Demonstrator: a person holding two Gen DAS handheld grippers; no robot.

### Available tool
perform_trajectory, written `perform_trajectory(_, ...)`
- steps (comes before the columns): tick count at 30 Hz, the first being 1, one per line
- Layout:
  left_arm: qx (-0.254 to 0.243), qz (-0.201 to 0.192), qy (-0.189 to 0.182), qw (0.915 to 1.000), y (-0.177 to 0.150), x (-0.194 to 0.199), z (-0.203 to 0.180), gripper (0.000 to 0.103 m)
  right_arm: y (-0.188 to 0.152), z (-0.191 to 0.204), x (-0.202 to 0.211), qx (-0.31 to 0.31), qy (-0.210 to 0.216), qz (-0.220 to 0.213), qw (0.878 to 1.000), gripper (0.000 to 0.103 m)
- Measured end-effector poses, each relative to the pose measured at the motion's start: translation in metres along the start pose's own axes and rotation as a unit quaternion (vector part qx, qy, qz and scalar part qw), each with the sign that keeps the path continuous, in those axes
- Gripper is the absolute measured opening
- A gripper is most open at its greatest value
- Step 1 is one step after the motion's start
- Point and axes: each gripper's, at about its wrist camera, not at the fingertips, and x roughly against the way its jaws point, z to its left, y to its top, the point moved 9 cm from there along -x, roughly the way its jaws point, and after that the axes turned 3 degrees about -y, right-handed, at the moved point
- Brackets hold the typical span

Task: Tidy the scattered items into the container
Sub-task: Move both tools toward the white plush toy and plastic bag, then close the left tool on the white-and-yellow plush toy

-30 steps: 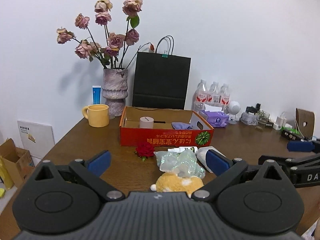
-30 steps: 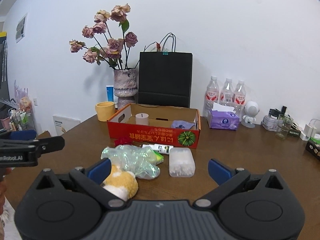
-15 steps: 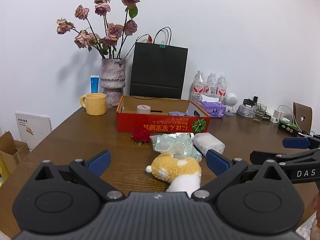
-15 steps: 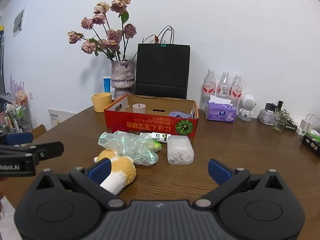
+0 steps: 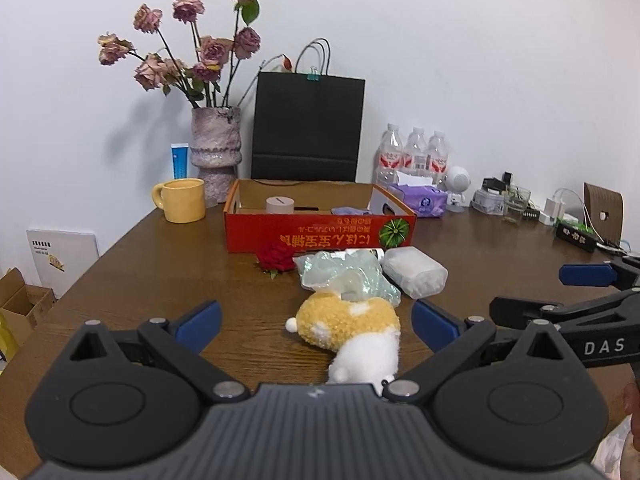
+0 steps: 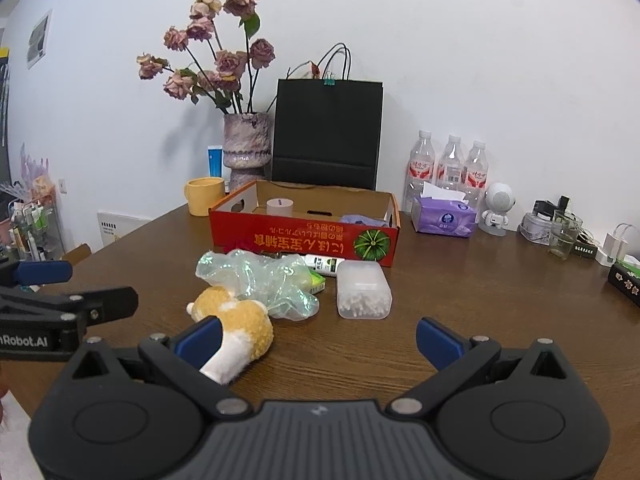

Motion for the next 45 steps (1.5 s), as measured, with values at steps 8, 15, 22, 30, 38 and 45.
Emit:
perform_trajectory(8, -0.004, 0.048, -0.015, 0.9987, -0.018, -0.026, -0.010, 0.103, -0.011, -0.016, -0.021, -0.022, -0.010, 0.021, 1.000, 0.103)
perform_trajectory(15, 0.004, 0.083, -0.015, 0.9964, -0.032, -0.056, -0.016, 0.103, -0.017, -0.026, -0.039, -0.027, -0.008, 0.029, 0.999, 0.103)
perform_trajectory(22, -0.009, 0.117, -0.011, 0.9930, -0.042, -0.083, -0.024, 0.103, -0.024, -0.039, -0.069, -0.036, -0.011, 0.040, 0.998, 0.103)
perform_trajectory(30, -0.024, 0.149, 0.000, 0.9886, -0.049, -0.115, -0.034, 0.103, -0.026, -0.053, -0.097, -0.043, -0.015, 0.051, 0.998, 0.103)
perform_trajectory(38, -0.030, 0.166, 0.003, 0.9856, -0.054, -0.134, -0.037, 0.103, -0.014, -0.038, -0.113, -0.040, 0.025, 0.045, 0.998, 0.103)
perform_trajectory(45, -0.018, 0.176, 0.002, 0.9842, -0.057, -0.141, -0.026, 0.095, -0.003, -0.010, -0.138, -0.053, 0.083, 0.058, 0.994, 0.103)
